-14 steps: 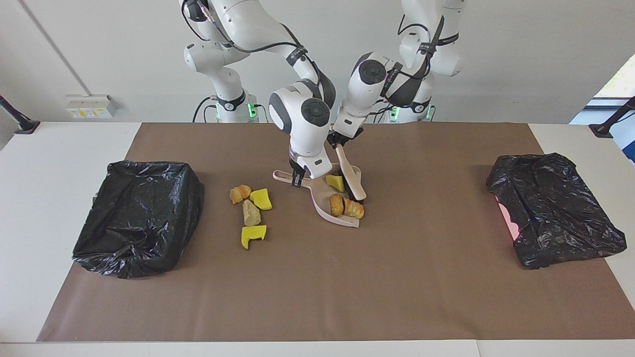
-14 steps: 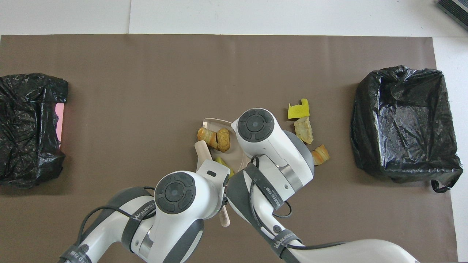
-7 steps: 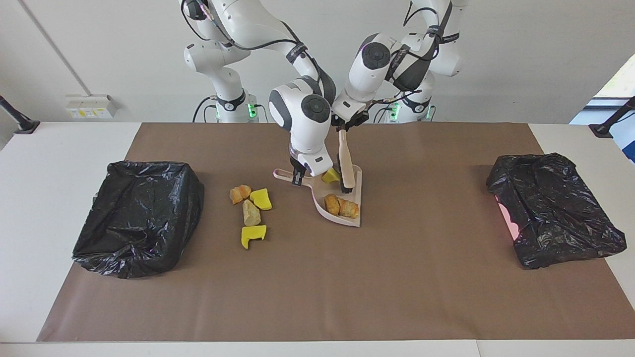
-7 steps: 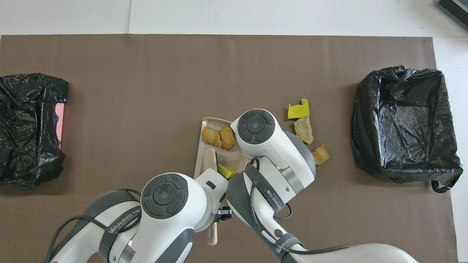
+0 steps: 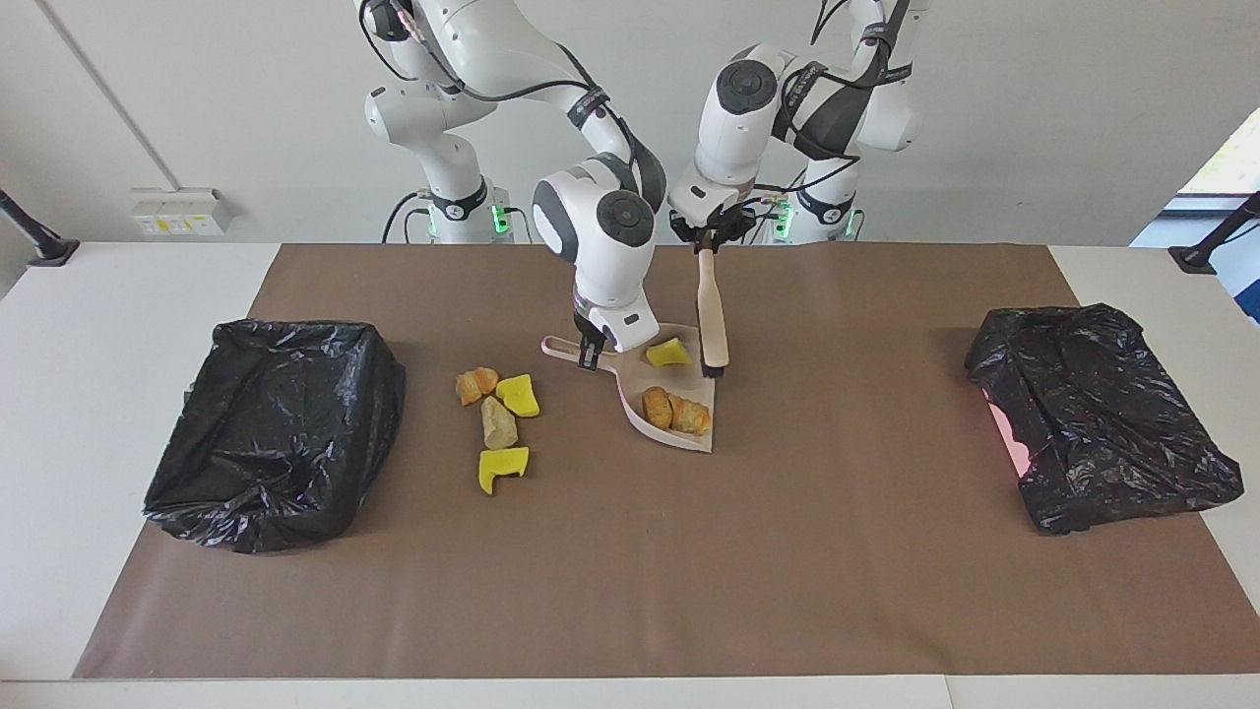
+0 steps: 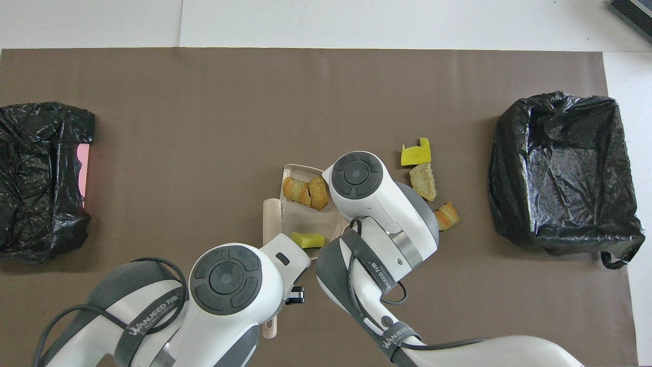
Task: Sweep and dump trash in bin
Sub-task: 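Sweep the remaining bits into the dustpan with the left gripper's brush, then carry the dustpan to the bin with the right gripper and tip it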
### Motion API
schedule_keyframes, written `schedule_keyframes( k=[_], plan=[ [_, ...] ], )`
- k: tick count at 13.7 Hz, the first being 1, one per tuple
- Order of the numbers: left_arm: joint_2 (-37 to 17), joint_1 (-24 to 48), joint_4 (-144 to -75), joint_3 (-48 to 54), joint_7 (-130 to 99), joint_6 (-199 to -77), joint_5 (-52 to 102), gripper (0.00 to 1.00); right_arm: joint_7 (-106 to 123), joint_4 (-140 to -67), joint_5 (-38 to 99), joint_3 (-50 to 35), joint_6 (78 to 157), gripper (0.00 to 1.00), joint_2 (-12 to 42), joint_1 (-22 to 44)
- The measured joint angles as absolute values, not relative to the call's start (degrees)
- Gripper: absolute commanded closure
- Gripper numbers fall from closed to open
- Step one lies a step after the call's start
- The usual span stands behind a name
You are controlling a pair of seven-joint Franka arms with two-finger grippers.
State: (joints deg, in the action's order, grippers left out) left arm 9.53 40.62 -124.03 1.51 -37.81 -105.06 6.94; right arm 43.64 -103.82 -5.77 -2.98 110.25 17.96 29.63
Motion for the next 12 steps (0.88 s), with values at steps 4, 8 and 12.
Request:
schedule_keyframes(
  k=[4, 8, 12],
  plan=[
    [9.5, 38.9, -124.0, 1.4, -38.9, -105.0, 4.7, 1.00, 43.6, -103.8, -5.8, -3.0, 110.3, 1.00, 18.0, 29.6],
    [9.5, 37.6, -124.2, 1.3, -38.9, -105.0, 3.9, 1.00, 43.6, -103.4, -5.8, -2.8, 109.8, 1.00, 17.6, 29.2],
    [9.9, 37.3, -125.5, 1.4, -38.9, -106.3, 3.7, 1.00, 47.5, -102.4, -5.8, -2.7, 102.0, 1.00, 12.2, 24.3]
  ],
)
